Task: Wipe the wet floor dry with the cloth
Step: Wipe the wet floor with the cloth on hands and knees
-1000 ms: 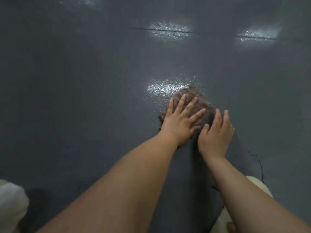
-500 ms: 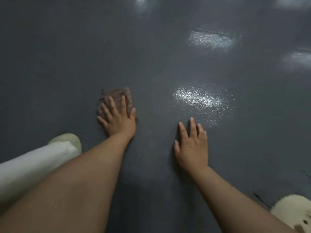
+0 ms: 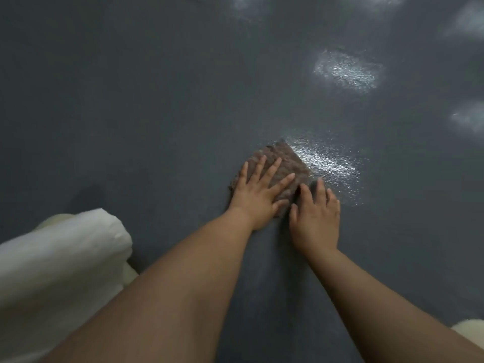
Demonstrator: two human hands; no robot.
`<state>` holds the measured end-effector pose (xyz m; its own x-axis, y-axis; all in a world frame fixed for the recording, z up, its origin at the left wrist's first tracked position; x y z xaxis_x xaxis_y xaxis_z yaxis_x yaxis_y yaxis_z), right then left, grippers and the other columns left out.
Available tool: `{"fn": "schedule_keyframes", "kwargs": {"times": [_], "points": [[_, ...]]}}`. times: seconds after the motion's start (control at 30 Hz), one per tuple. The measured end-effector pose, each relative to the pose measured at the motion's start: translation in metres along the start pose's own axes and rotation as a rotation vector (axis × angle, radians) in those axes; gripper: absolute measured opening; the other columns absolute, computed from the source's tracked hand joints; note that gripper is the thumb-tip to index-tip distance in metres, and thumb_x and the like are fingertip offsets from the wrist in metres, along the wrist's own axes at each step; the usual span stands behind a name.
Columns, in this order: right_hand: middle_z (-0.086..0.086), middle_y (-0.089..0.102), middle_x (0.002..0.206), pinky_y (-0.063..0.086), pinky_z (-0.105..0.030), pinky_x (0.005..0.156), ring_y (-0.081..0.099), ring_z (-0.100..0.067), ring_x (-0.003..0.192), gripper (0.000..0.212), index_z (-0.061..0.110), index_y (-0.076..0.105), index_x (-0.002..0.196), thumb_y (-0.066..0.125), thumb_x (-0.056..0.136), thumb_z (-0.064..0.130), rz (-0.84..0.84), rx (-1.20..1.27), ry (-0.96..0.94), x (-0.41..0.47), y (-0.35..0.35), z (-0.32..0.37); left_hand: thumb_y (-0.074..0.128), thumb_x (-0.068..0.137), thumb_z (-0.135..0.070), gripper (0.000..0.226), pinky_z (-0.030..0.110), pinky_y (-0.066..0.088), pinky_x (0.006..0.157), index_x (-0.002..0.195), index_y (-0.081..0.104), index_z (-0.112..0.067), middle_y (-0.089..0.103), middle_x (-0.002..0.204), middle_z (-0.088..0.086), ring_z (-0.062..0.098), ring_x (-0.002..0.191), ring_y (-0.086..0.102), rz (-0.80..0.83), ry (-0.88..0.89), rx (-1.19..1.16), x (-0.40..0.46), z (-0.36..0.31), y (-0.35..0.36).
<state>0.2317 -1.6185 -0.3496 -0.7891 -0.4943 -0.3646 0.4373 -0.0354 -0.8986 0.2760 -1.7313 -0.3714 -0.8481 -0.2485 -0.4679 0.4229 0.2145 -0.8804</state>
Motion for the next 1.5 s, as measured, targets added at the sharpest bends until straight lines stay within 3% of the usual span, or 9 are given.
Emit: {"fn": "schedule_keyframes", "kwargs": {"times": [0.13,0.4,0.47,0.67,0.8,1.03,1.2,1.33,1.5], "points": [[-0.011,0.001,0.159,0.002,-0.041,0.117,0.006,-0.033,0.144,0.058,0.021,0.024,0.149,0.044,0.096,0.033,0.064,-0.040,-0.149,0.008,0.008,0.047,0.024,0.097,-0.054,0.061,0.053,-0.010,0.113,0.149,-0.005,-0.040,-0.020,0.157,0.000,0.029,0.144,-0.017,-0.044,-0.226,-0.070,-0.017,0.073,0.006],[-0.007,-0.007,0.159,0.008,-0.047,0.117,0.002,-0.034,0.144,0.060,0.035,0.011,0.150,0.038,0.097,0.046,0.179,-0.172,-0.264,0.018,0.024,0.113,0.025,0.097,-0.053,0.060,0.062,-0.002,0.111,0.149,-0.002,-0.041,-0.017,0.158,-0.001,0.030,0.144,-0.015,-0.150,-0.927,-0.386,-0.073,0.188,0.030],[-0.005,-0.007,0.159,0.009,-0.049,0.115,0.001,-0.034,0.144,0.062,0.038,0.011,0.149,0.037,0.096,0.051,0.201,-0.192,-0.245,0.016,0.028,0.119,0.026,0.097,-0.052,0.060,0.064,-0.004,0.109,0.149,-0.002,-0.041,-0.016,0.158,0.002,0.034,0.144,-0.016,-0.158,-0.920,-0.412,-0.068,0.174,0.028],[-0.005,-0.011,0.159,0.007,-0.053,0.114,-0.006,-0.036,0.144,0.071,0.037,0.003,0.150,0.036,0.092,0.061,0.210,-0.253,-0.221,0.013,0.035,0.124,0.024,0.096,-0.058,0.062,0.062,-0.013,0.107,0.147,-0.007,-0.045,-0.022,0.157,0.001,0.033,0.142,-0.022,-0.091,-0.431,-0.217,-0.042,0.141,0.016],[-0.006,-0.011,0.159,0.007,-0.053,0.114,-0.006,-0.037,0.144,0.071,0.036,0.004,0.150,0.036,0.091,0.061,0.205,-0.264,-0.210,0.012,0.037,0.125,0.022,0.096,-0.058,0.061,0.060,-0.010,0.110,0.148,-0.008,-0.042,-0.022,0.157,-0.001,0.029,0.143,-0.021,-0.074,-0.433,-0.192,-0.027,0.191,0.005],[-0.004,-0.013,0.159,0.004,-0.051,0.115,-0.009,-0.035,0.144,0.071,0.039,0.002,0.150,0.034,0.091,0.063,0.219,-0.255,-0.213,0.014,0.036,0.123,0.022,0.097,-0.058,0.061,0.060,-0.006,0.112,0.150,-0.001,-0.039,-0.015,0.158,0.002,0.034,0.144,-0.015,-0.178,-1.035,-0.484,-0.056,0.287,0.014],[-0.003,-0.013,0.159,0.004,-0.052,0.116,-0.009,-0.035,0.144,0.071,0.039,0.003,0.150,0.035,0.091,0.063,0.209,-0.241,-0.213,0.013,0.036,0.121,0.025,0.097,-0.054,0.058,0.061,-0.007,0.111,0.150,0.006,-0.039,-0.010,0.159,0.005,0.036,0.144,-0.013,-0.244,-1.389,-0.627,-0.092,0.279,0.033],[-0.001,-0.010,0.159,0.003,-0.050,0.115,-0.008,-0.033,0.145,0.070,0.041,0.007,0.149,0.038,0.090,0.063,0.183,-0.194,-0.217,0.011,0.036,0.121,0.027,0.097,-0.053,0.061,0.064,-0.006,0.109,0.150,0.000,-0.038,-0.014,0.158,0.007,0.039,0.142,-0.016,-0.204,-1.189,-0.560,-0.054,0.232,0.019],[-0.001,-0.004,0.160,0.004,-0.046,0.116,-0.005,-0.028,0.146,0.070,0.039,0.017,0.149,0.049,0.088,0.056,0.177,-0.114,-0.253,0.013,0.035,0.114,0.022,0.099,-0.051,0.059,0.065,-0.013,0.105,0.148,-0.010,-0.040,-0.025,0.155,0.005,0.038,0.140,-0.025,-0.020,-0.446,-0.370,0.023,0.132,-0.024]]}}
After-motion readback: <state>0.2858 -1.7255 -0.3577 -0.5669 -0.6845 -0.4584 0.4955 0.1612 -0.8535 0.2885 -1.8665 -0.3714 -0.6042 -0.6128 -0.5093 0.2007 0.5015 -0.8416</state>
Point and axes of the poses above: each hand's wrist, its own x-axis towards the middle knuckle, its own y-axis out of the palm, z = x × y, the point moved 4 cm from there along x, towards the middle knuckle
